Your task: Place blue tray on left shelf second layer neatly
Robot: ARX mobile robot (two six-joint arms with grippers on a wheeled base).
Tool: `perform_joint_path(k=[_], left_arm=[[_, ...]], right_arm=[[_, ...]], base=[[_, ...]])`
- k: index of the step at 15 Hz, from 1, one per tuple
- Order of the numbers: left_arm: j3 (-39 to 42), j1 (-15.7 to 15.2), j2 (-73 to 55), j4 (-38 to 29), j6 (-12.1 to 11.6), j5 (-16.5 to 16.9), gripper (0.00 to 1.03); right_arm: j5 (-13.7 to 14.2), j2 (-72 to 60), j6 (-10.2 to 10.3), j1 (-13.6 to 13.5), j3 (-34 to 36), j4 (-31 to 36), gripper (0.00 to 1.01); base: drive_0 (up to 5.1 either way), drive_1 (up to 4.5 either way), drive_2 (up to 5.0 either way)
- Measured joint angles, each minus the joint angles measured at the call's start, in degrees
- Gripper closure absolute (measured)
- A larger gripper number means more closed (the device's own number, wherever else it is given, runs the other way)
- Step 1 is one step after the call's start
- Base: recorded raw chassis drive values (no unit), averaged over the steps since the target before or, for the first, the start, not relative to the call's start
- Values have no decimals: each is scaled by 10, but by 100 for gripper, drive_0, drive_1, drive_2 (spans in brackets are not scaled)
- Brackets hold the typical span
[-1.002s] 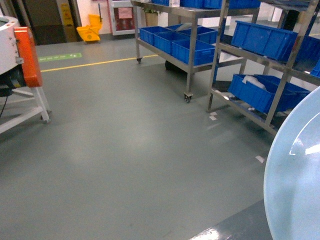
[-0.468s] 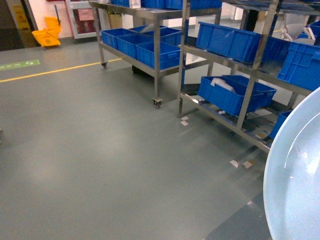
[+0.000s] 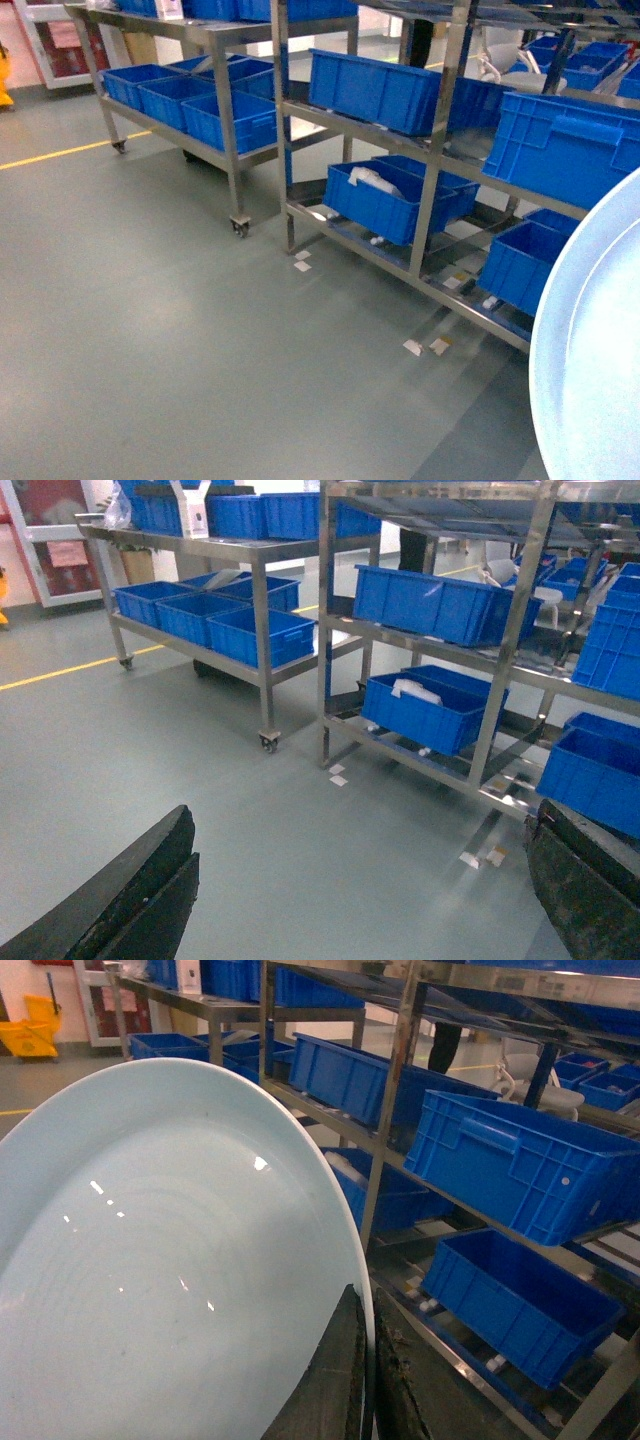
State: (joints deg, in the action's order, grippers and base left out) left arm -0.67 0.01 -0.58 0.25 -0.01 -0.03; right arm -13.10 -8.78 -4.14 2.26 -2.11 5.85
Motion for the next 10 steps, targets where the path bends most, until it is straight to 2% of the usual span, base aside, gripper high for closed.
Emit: perform_joint_path(k=[10], left_arm=[[0,0,0,-1,0,0,5]], right_arm=[[0,0,0,0,0,-2,99]], base=[[-156,270,-583]])
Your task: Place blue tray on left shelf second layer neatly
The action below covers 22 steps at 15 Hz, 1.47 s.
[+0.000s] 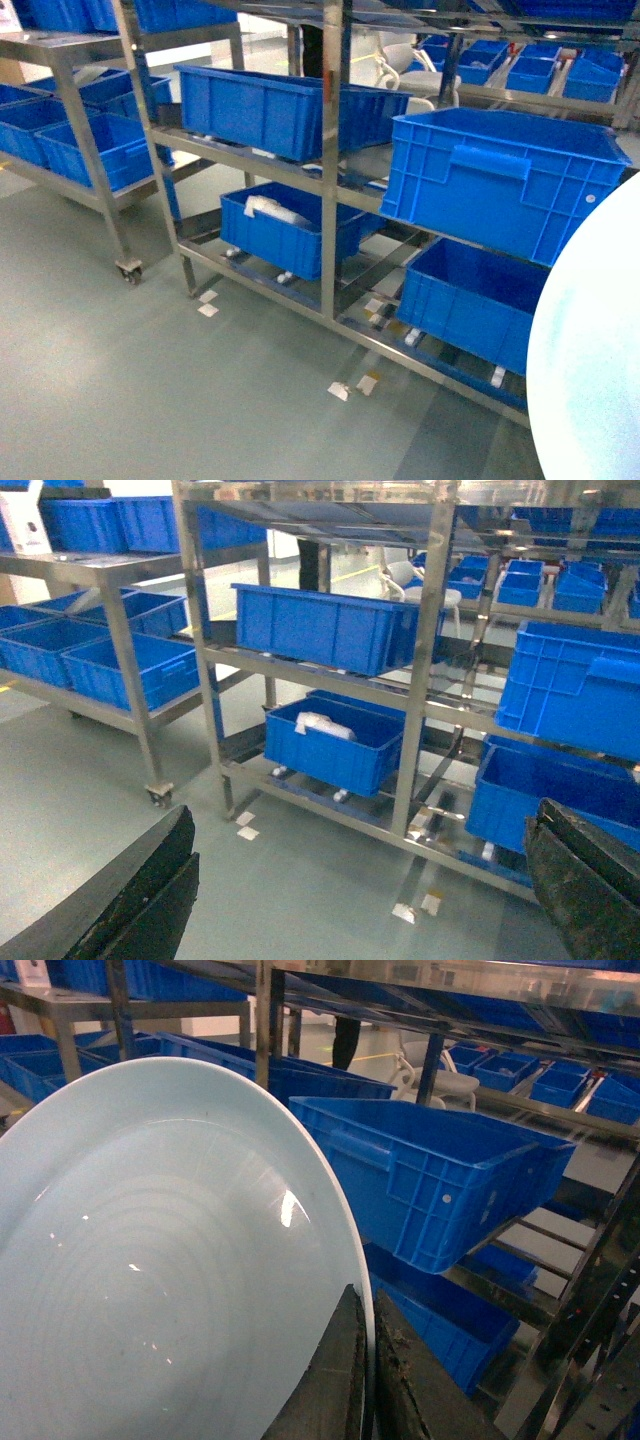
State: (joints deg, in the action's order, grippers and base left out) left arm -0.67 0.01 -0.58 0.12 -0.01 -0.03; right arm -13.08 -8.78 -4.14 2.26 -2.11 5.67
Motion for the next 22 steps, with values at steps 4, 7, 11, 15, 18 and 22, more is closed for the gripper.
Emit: perform_joint_path(k=[4,7,11,15,18,22], left_arm=[[0,0,0,1,0,-1,5],[0,0,0,0,0,0,5],[0,1,0,0,0,0,5],[0,0,0,0,0,0,5],[0,0,0,2,0,0,5],[0,0,0,1,0,0,5]], right_arm=[[0,0,0,0,0,2,99],[0,0,0,0,0,2,99],[0,-1,0,0,0,0,99],[0,0,0,0,0,1,99],[0,1,0,0,0,-1,99],[0,2,0,0,0,1,99]], base=[[-152,270,-575],[-171,252,-594],[-159,262,-581],[-153,160,-466],[-118,-118,-118],[0,0,0]])
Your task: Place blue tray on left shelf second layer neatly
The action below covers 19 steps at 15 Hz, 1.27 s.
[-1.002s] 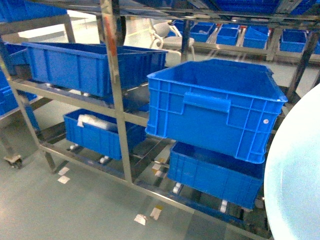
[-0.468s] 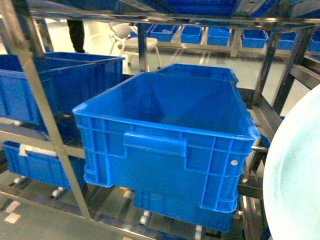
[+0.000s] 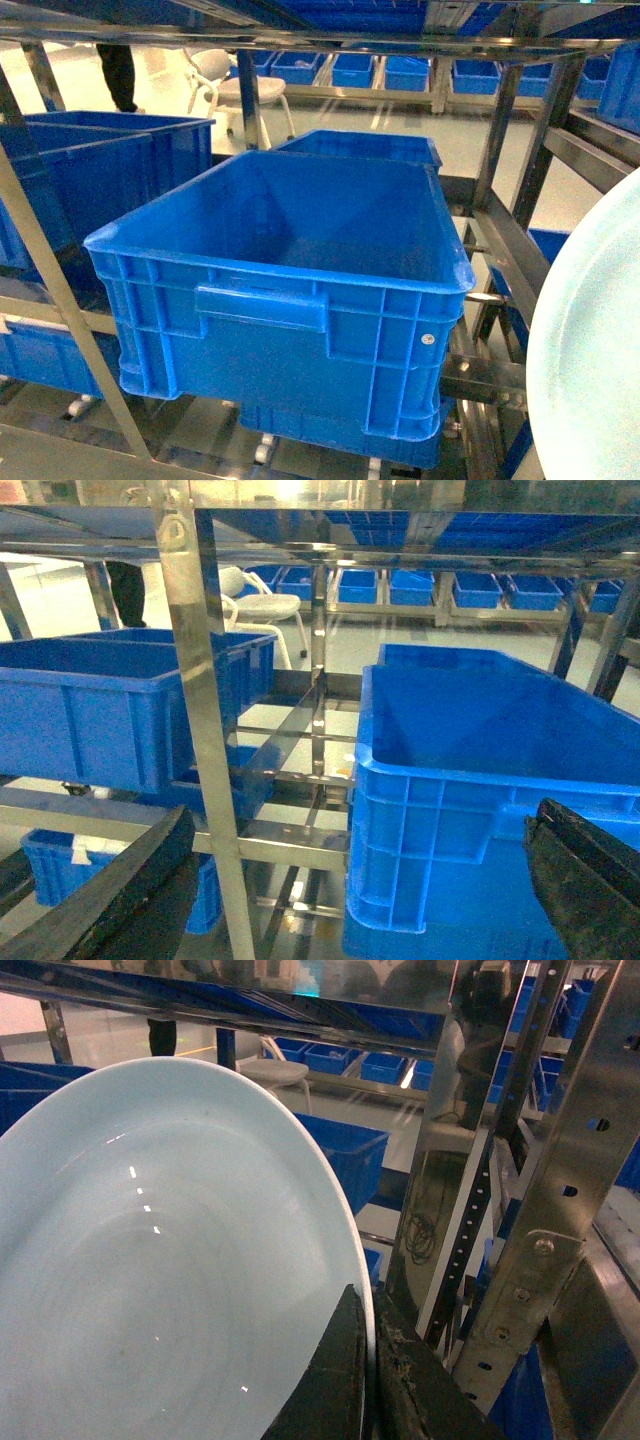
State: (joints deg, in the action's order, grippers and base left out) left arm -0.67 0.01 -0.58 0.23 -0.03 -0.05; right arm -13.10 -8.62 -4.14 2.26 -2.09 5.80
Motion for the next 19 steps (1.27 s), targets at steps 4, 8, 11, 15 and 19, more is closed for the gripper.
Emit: perform_joint_path(k=[4,8,11,15,19], left_arm=[[0,0,0,0,0,0,5],[0,0,0,0,0,-1,5],[0,0,0,0,0,0,5],[0,0,0,1,0,0,5],[0,0,0,0,0,0,5]], right_arm=[[0,0,0,0,0,0,99],[0,0,0,0,0,0,99],[0,0,0,0,0,-1,99],[0,0,0,0,0,1,99],[0,0,0,0,0,-2,99]], base=[[0,0,0],[-129,-129,-129],[-163,-163,-163],[-156,31,31],[-499,247,247]])
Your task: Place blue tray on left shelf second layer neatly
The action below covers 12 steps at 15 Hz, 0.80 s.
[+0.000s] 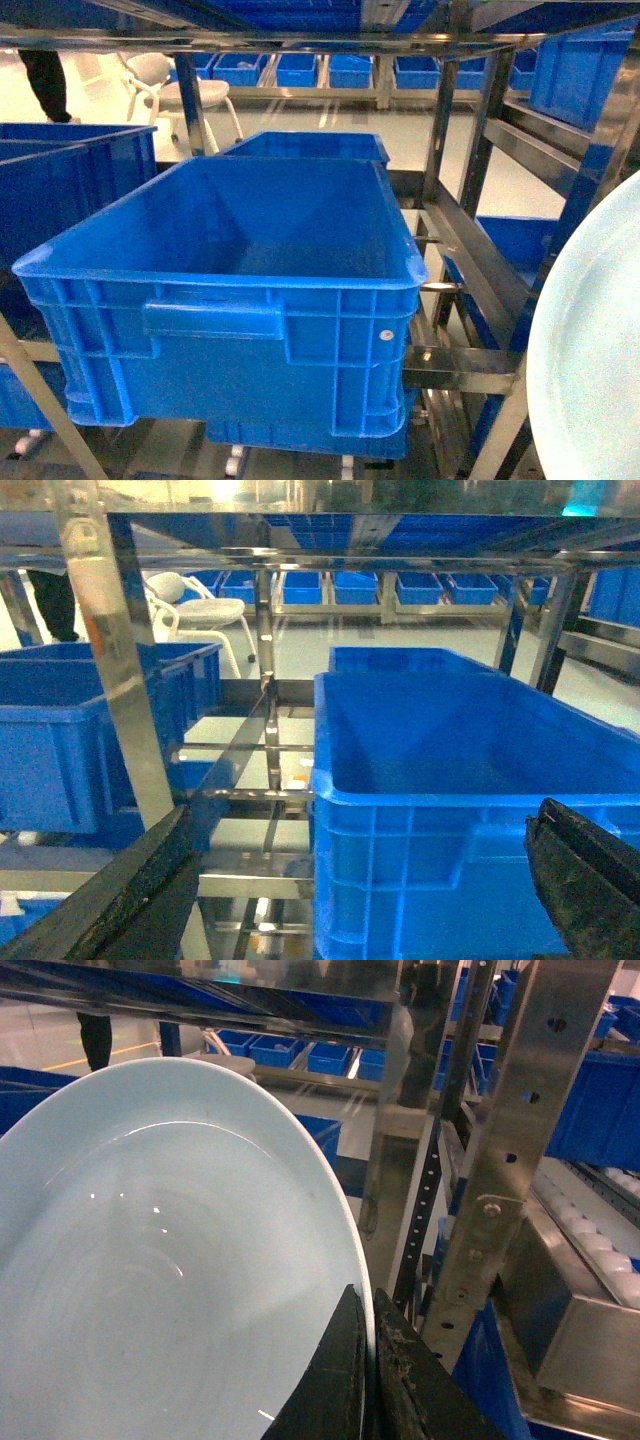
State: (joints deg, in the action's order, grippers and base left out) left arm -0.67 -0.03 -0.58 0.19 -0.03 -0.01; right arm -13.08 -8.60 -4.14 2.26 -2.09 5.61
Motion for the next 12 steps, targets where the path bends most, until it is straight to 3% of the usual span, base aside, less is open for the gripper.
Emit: perform_joint_path(k=[9,12], left_arm=[[0,0,0,0,0,0,5],[0,1,0,2,0,-4,5]], right_arm=[[0,0,0,0,0,2,99],[-5,0,0,0,0,4,99]], base=[[-496,250,250],[0,0,0]])
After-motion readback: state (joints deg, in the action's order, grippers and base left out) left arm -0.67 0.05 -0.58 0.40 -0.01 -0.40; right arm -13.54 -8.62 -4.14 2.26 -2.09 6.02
